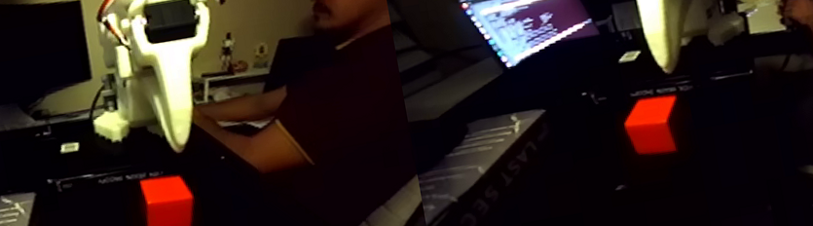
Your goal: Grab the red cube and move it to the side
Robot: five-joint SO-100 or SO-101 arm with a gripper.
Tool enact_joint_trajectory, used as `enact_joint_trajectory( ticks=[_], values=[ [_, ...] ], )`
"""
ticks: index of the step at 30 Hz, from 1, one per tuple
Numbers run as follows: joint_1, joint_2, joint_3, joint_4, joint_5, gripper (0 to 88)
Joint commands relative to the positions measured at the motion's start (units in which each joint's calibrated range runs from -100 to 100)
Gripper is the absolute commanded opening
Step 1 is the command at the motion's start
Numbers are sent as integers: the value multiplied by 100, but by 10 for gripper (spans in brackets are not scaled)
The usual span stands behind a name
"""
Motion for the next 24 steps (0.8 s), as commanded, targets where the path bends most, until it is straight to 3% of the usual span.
enact_joint_trajectory(
  ticks=[1,15,24],
  values=[
    [61,8,-27,47,-10,6],
    [61,25,-36,38,-4,6],
    [61,815,-118,-578,130,6]
  ],
)
